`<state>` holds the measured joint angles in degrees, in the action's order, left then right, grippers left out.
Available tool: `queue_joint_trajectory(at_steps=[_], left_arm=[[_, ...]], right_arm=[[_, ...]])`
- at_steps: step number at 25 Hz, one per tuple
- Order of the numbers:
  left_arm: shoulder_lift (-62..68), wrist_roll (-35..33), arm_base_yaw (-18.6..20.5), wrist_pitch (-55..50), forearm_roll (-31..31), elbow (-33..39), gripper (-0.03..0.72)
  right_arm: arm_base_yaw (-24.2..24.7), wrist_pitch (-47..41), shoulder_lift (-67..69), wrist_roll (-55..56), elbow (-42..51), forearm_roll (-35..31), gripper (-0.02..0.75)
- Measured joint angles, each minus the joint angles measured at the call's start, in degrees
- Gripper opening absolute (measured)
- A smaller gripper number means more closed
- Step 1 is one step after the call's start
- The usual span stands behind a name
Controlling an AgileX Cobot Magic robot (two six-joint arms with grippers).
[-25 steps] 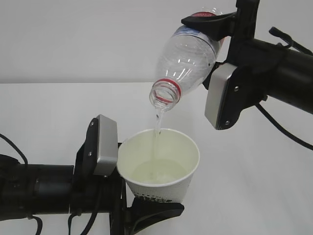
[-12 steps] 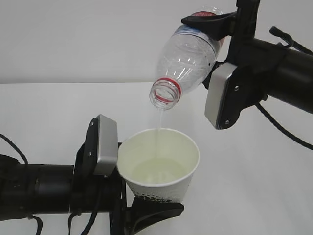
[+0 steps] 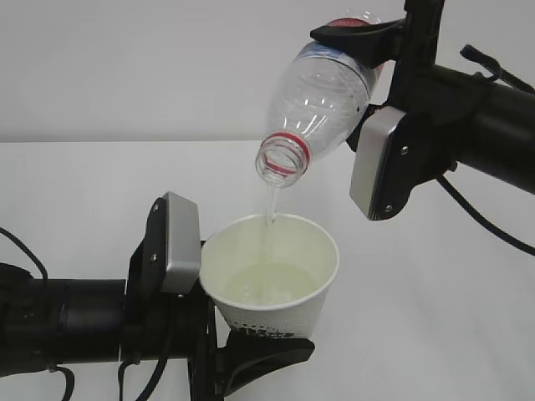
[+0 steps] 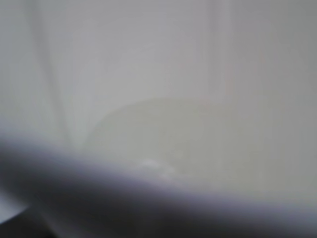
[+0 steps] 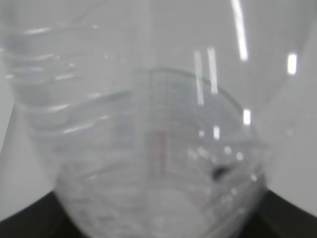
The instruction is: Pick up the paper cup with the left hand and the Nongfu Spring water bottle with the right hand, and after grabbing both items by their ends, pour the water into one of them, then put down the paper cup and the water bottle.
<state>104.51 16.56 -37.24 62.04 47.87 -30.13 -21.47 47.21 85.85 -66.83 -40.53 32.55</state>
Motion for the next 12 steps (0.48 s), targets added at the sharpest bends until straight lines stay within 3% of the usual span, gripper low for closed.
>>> queue_joint_trajectory(at_steps=[12], left_arm=[[0.0, 0.0, 0.0, 0.0, -0.32, 0.0, 0.501]], right_arm=[[0.0, 0.13, 0.0, 0.0, 0.0, 0.0, 0.476]])
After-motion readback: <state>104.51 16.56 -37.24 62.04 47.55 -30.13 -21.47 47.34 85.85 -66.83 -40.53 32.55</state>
